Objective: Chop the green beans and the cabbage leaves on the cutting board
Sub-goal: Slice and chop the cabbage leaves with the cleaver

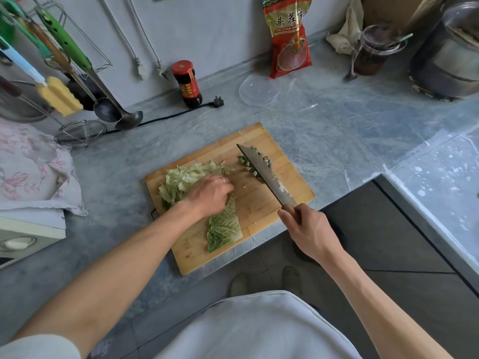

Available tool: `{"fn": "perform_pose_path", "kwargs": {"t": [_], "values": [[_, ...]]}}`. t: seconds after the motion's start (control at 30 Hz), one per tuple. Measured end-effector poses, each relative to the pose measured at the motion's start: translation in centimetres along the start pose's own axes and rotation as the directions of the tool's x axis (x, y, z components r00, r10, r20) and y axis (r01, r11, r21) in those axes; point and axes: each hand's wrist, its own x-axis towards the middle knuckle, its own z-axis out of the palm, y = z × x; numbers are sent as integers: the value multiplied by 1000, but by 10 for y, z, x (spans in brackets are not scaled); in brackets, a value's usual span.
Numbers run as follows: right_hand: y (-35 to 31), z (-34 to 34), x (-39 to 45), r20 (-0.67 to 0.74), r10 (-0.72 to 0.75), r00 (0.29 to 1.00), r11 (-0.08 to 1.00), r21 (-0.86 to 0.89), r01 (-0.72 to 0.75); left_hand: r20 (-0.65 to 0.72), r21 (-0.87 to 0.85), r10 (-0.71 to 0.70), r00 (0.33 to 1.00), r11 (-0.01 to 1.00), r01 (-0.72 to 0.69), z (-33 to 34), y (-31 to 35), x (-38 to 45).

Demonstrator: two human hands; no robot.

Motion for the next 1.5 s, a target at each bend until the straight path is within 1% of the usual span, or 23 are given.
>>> {"fn": "perform_pose_path", "kwargs": {"t": [0.03,0.1,0.17,0.2,0.27,0.33,0.4,0.47,0.53,0.57,0.63,0.67,0.73,0.83,0.9,0.97,1.03,1.13,1.2,1.3,1.37,1.43,1.5], "values": [[1,1,0,-11,6,1000,1000,5,-6,38,-14,2,999,1000,-1,-4,13,2],[1,1,0,-23,17,1000,1000,16,-17,162,37,0,987,999,-6,-7,33,8],[2,2,-1,-28,27,999,999,35,-26,286,78,-25,958,997,3,-10,35,13],[3,2,-2,-33,26,999,999,43,-25,301,86,-27,953,996,1,-5,28,15],[4,3,-5,-38,23,999,999,48,-21,263,76,-40,964,997,21,9,2,13],[7,5,-8,-41,23,999,998,60,-21,216,137,-37,976,991,7,14,-21,8],[8,8,-8,-32,23,999,997,72,-21,98,158,7,995,987,-23,7,-24,-1],[8,13,-8,-23,14,1000,997,79,-12,-73,64,42,996,997,-37,-2,-11,-14],[6,17,-9,-12,1,1000,996,87,0,-233,-80,-33,972,997,15,-4,6,-34],[4,18,-10,-4,-3,1000,995,102,4,-274,-154,-106,956,986,65,-1,13,-46],[2,22,-12,12,-11,1000,990,143,9,-278,-278,-235,931,948,157,11,26,-71],[1,24,-13,18,-11,1000,989,149,9,-273,-308,-264,925,935,176,18,32,-82],[0,27,-16,19,-9,1000,992,127,6,-230,-335,-268,936,924,182,32,43,-99],[-1,34,-20,-4,3,1000,998,59,-3,-86,-324,-278,957,916,237,49,48,-107],[0,37,-22,-19,10,1000,1000,14,-10,-50,-314,-296,954,911,266,56,46,-106],[1,39,-24,-26,21,999,998,-51,-22,-73,-329,-306,949,906,267,60,46,-104],[3,37,-26,-23,19,1000,995,-99,-21,-145,-369,-314,938,897,243,61,49,-105],[7,33,-27,-5,-24,1000,993,-113,24,-249,-375,-340,907,897,233,64,52,-106],[9,27,-27,18,-46,999,994,-103,47,-271,-399,-395,878,876,270,66,57,-103],[14,17,-26,44,-79,996,995,-53,81,-262,-489,-542,799,788,374,61,68,-97],[17,11,-25,49,-99,994,995,-12,99,-278,-521,-602,749,749,409,53,79,-91],[22,5,-23,61,-111,992,994,19,110,-296,-526,-618,729,742,415,46,94,-83],[27,0,-21,76,-127,989,991,56,123,-304,-488,-600,740,765,419,45,112,-77]]}}
